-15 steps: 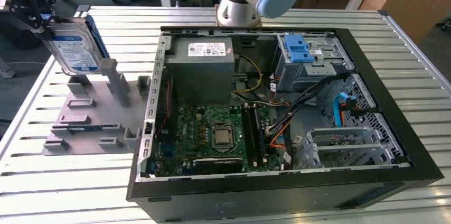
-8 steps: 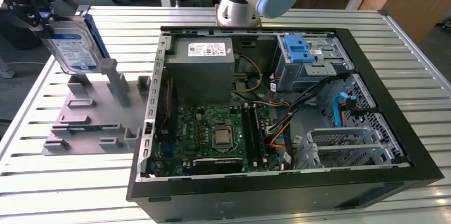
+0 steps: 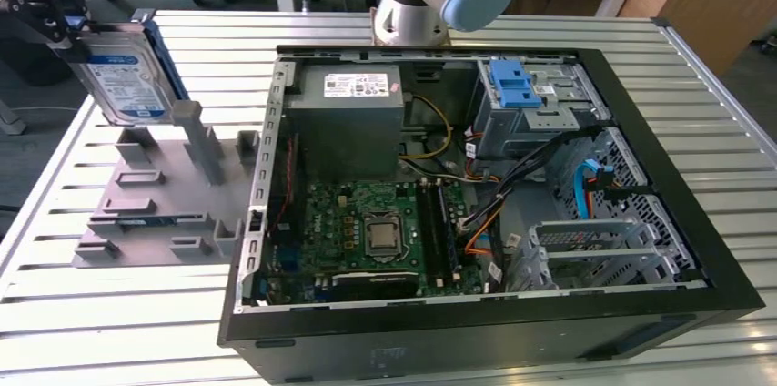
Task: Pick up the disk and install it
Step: 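Pick up the disk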
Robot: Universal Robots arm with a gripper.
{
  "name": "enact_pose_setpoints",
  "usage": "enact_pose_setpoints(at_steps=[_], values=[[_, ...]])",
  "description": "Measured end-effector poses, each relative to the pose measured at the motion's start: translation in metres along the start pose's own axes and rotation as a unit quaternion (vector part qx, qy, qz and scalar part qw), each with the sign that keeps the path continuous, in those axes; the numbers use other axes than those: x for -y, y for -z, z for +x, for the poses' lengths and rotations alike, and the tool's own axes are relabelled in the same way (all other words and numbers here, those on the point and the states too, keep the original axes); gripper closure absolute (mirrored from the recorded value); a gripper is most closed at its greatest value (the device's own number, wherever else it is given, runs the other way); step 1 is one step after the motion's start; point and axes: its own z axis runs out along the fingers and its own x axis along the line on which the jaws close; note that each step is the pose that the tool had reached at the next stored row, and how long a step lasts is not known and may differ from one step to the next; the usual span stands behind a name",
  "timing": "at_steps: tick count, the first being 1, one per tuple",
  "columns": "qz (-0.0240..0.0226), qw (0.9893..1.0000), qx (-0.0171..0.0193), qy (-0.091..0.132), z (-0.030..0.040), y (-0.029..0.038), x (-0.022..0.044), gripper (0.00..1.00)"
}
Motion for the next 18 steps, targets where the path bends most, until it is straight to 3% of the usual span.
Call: enact_pose_setpoints(at_steps=[18], values=[[0.0000, 1.0000, 0.0000, 0.000, -0.0005, 0.0155, -0.0002, 0.64]])
